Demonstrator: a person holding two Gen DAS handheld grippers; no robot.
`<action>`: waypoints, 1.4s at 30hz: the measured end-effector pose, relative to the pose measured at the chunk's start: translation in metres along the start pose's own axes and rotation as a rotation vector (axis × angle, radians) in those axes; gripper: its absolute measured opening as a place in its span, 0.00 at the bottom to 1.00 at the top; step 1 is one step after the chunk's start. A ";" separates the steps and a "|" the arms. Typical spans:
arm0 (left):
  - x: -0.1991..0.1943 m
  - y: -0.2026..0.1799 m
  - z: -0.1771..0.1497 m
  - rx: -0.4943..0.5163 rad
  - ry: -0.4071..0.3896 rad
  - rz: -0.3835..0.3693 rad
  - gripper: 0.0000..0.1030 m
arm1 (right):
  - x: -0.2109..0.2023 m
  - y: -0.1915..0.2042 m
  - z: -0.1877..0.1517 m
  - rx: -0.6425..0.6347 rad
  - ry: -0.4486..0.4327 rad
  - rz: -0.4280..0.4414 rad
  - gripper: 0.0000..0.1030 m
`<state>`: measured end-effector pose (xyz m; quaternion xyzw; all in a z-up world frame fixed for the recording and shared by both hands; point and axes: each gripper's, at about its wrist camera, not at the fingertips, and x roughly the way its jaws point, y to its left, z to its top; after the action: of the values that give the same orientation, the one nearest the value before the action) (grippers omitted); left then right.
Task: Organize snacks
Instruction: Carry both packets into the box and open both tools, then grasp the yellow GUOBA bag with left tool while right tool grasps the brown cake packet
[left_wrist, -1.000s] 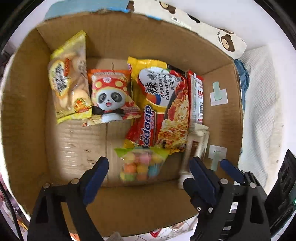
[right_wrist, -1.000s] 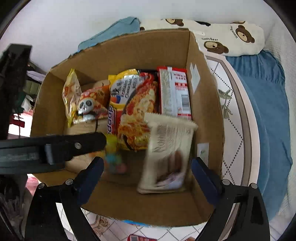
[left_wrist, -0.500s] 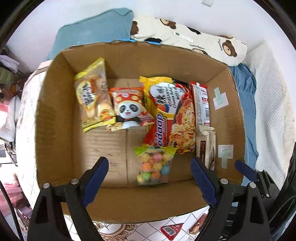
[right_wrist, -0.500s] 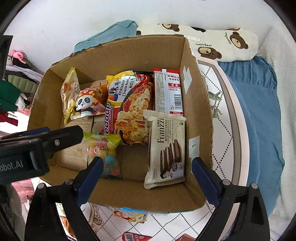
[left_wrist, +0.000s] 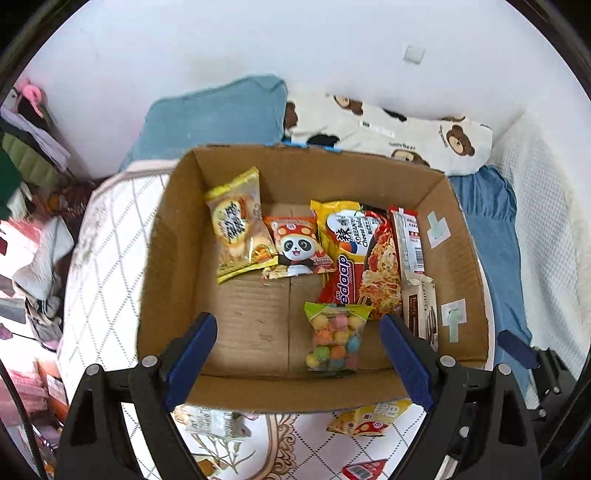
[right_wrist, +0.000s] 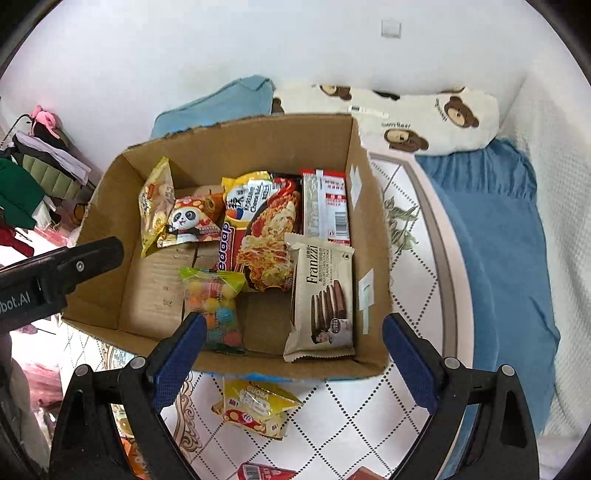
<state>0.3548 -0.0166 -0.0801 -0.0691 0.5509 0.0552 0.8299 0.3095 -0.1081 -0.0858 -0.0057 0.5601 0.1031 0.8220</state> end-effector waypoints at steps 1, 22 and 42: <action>-0.004 0.000 -0.003 0.003 -0.013 0.001 0.88 | -0.005 -0.001 -0.002 0.001 -0.014 0.002 0.95; -0.093 0.005 -0.091 0.043 -0.262 -0.021 0.88 | -0.114 0.003 -0.070 -0.004 -0.209 0.074 0.95; 0.095 -0.095 -0.139 0.442 0.264 -0.007 0.88 | 0.056 -0.139 -0.262 0.603 0.313 0.102 0.68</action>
<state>0.2813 -0.1327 -0.2156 0.1051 0.6527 -0.0790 0.7461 0.1130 -0.2679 -0.2499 0.2497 0.6841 -0.0281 0.6847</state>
